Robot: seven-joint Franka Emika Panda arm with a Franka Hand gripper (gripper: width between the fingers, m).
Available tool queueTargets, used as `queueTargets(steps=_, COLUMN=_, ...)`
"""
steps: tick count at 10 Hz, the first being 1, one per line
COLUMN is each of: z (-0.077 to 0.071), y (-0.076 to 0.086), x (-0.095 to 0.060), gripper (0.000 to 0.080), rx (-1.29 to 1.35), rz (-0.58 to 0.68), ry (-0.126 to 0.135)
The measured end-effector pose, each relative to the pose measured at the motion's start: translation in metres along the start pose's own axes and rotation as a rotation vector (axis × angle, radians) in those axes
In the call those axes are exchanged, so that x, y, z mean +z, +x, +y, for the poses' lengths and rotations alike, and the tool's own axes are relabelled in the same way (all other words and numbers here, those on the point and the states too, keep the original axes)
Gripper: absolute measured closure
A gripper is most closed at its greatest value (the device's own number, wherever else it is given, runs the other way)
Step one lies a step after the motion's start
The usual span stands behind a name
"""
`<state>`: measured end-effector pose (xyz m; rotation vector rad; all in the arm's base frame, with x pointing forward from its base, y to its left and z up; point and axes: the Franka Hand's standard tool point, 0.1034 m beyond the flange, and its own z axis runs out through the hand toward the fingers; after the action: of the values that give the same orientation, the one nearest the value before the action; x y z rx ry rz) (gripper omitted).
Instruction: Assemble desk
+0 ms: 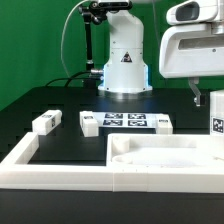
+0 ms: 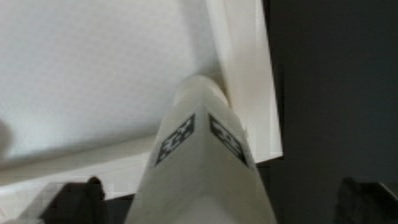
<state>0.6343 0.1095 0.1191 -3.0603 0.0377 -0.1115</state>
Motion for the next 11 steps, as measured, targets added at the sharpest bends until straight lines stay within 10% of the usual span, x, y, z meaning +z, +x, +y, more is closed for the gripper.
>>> queueTargets(steps=6, z=0.0045, y=0.0023, x=-0.0005, gripper=0.0151, rx=-0.349, rz=0.001, ry=-0.019)
queueTargets(steps=8, z=0.0044, y=0.0021, x=-0.0001, gripper=0.0404, rx=-0.346, rz=0.001, ry=-0.019)
queueTargets(steps=11, z=0.0041, y=0.002, x=-0.0001, gripper=0.0514, rx=-0.322, rz=0.002, ry=-0.018)
